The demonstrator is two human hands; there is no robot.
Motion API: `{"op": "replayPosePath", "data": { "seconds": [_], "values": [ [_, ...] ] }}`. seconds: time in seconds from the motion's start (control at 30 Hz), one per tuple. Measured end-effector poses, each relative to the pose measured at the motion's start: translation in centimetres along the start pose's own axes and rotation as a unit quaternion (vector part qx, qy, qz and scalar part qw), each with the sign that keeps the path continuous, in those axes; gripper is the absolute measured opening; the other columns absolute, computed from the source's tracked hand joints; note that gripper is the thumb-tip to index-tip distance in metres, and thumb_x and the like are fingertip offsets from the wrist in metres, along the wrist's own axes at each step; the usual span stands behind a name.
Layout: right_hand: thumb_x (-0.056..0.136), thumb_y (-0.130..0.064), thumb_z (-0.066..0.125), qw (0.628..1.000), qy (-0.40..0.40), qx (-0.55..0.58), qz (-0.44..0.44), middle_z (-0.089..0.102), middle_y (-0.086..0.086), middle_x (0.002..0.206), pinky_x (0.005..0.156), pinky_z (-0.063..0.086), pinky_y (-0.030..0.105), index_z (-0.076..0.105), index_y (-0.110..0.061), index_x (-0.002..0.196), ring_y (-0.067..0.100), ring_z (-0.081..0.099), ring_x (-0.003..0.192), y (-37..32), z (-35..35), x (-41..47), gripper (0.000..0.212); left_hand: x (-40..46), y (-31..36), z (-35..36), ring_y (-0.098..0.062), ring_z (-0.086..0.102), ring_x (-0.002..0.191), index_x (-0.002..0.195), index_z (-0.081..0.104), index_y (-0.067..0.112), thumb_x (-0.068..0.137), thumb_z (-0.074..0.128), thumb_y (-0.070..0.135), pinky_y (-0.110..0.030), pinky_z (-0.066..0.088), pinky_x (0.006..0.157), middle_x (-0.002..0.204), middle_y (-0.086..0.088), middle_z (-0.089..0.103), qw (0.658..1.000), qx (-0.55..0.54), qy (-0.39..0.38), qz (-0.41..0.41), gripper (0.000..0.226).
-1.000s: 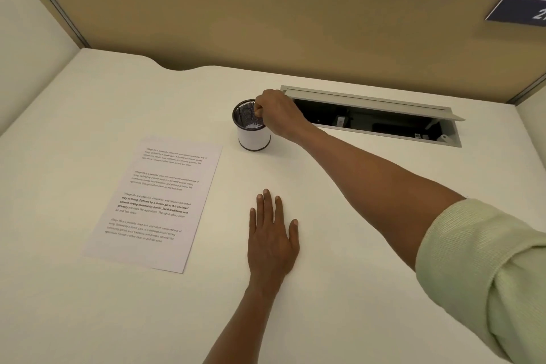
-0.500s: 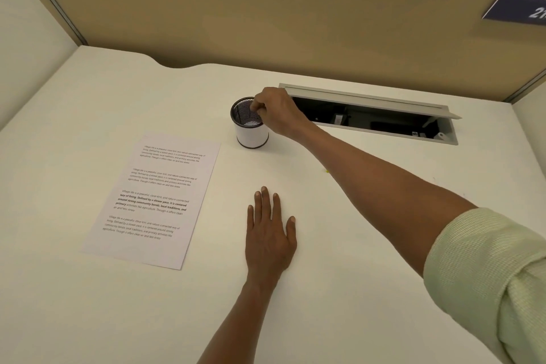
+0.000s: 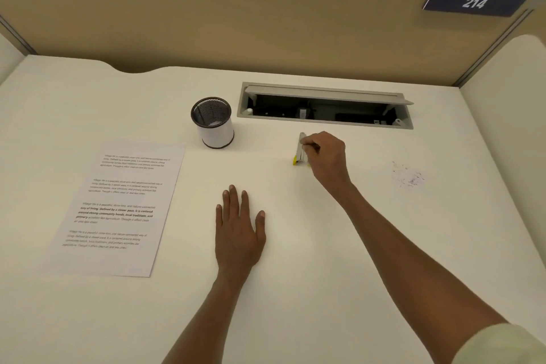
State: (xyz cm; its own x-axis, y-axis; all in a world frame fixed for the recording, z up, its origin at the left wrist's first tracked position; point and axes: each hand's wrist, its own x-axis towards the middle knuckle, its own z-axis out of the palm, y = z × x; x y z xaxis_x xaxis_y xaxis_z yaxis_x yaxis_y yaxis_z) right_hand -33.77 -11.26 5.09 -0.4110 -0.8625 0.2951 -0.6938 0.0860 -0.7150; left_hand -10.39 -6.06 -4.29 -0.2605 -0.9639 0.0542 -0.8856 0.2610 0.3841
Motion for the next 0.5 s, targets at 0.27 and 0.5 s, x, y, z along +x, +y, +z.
{"op": "replayPosePath", "data": {
  "seconds": [0.27,0.5],
  "values": [
    [0.088,0.005,0.054,0.978,0.074,-0.132,0.144,0.071,0.015,0.098,0.08,0.035,0.013,0.071,0.0,0.098,0.026,0.065,0.095,11.2,-9.5,-3.8,0.021,-0.1,0.2,-0.3,-0.022,0.007,0.156,0.156,0.032,0.01,0.1,0.023,0.054,-0.042,0.011,0.127,0.168,-0.009,0.013,1.0,-0.012,-0.006,-0.003,0.071],
    [0.084,0.011,0.045,0.937,0.042,-0.244,0.248,0.056,0.026,0.12,0.1,0.041,0.042,0.062,0.004,0.117,0.041,0.051,0.117,17.5,-16.2,-3.7,0.038,-0.1,0.3,-0.2,-0.022,0.009,0.156,0.155,0.034,0.01,0.101,0.027,0.052,-0.042,0.012,0.126,0.168,-0.009,0.015,1.0,-0.021,0.0,-0.003,0.069]
  ]
}}
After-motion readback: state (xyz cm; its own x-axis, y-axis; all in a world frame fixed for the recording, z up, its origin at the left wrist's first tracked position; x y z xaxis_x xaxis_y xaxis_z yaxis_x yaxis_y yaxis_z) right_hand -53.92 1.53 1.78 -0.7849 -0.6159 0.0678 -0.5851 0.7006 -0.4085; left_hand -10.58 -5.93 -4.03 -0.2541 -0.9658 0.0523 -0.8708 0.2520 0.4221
